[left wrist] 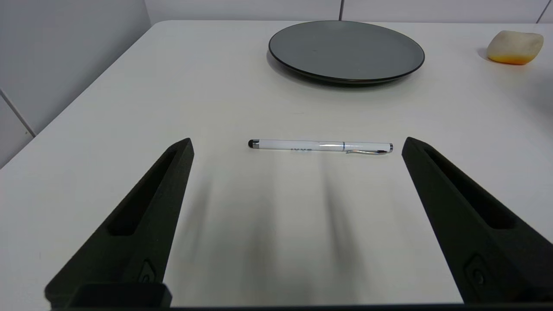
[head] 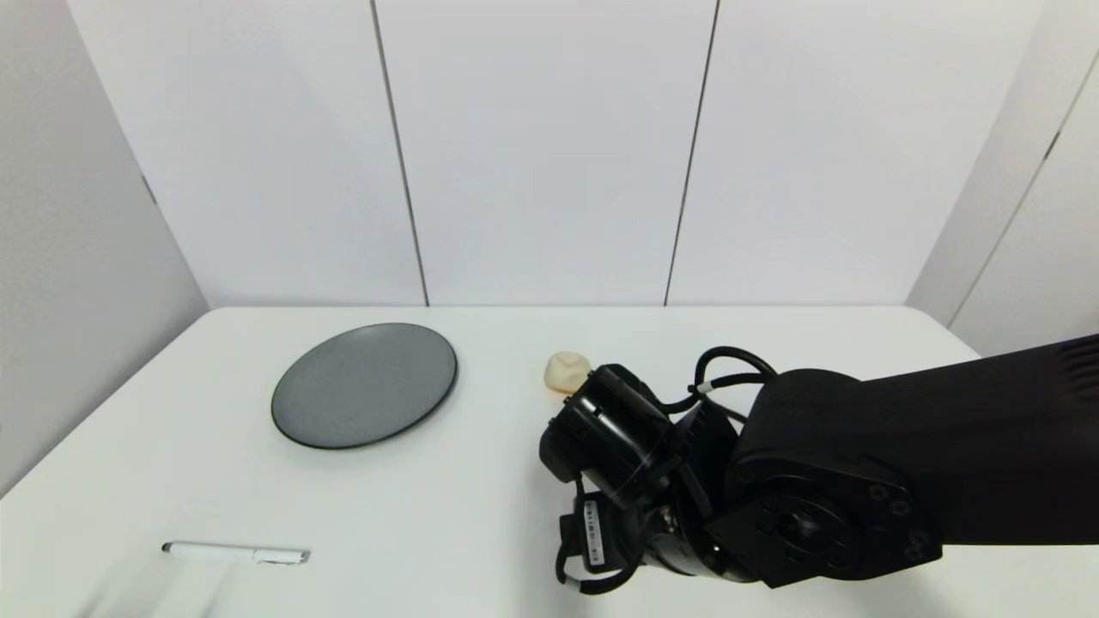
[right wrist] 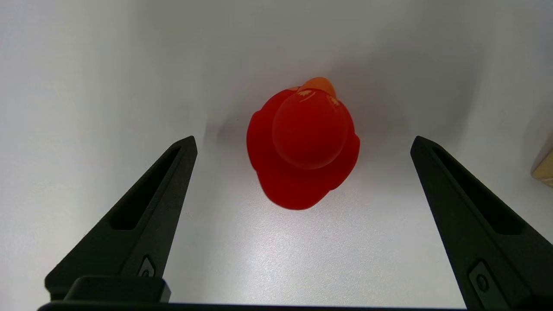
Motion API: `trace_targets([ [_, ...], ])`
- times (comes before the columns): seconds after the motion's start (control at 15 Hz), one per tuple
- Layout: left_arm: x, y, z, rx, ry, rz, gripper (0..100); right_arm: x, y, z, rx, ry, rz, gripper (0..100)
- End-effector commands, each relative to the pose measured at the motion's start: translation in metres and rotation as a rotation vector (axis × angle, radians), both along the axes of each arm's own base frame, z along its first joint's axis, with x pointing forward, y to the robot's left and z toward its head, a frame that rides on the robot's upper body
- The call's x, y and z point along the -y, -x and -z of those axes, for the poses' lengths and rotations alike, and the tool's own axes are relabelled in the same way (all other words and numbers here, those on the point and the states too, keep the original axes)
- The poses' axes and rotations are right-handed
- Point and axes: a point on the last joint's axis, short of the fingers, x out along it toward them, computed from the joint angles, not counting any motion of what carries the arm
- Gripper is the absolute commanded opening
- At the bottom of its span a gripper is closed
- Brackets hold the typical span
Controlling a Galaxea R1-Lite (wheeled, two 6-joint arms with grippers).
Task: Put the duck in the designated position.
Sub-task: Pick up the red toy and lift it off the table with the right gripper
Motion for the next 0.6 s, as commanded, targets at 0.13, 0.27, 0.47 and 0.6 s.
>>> trace_targets([
  [0.13, 0.0000, 0.0000, 0.0000, 0.000, 0.000, -0.001, 100, 0.0002, -0.0004, -0.0003, 0.001, 0.002, 0.002, 0],
  [0.27, 0.0000, 0.0000, 0.0000, 0.000, 0.000, 0.001, 100, 0.0003, -0.0003, -0.0002, -0.001, 0.002, 0.001, 0],
  [0.47, 0.0000, 0.0000, 0.0000, 0.000, 0.000, 0.001, 100, 0.0001, 0.0003, 0.0002, -0.003, 0.003, -0.001, 0],
  [0.6, 0.0000, 0.0000, 0.0000, 0.000, 0.000, 0.001, 100, 0.0003, 0.0003, 0.0002, -0.004, 0.004, -0.001, 0],
])
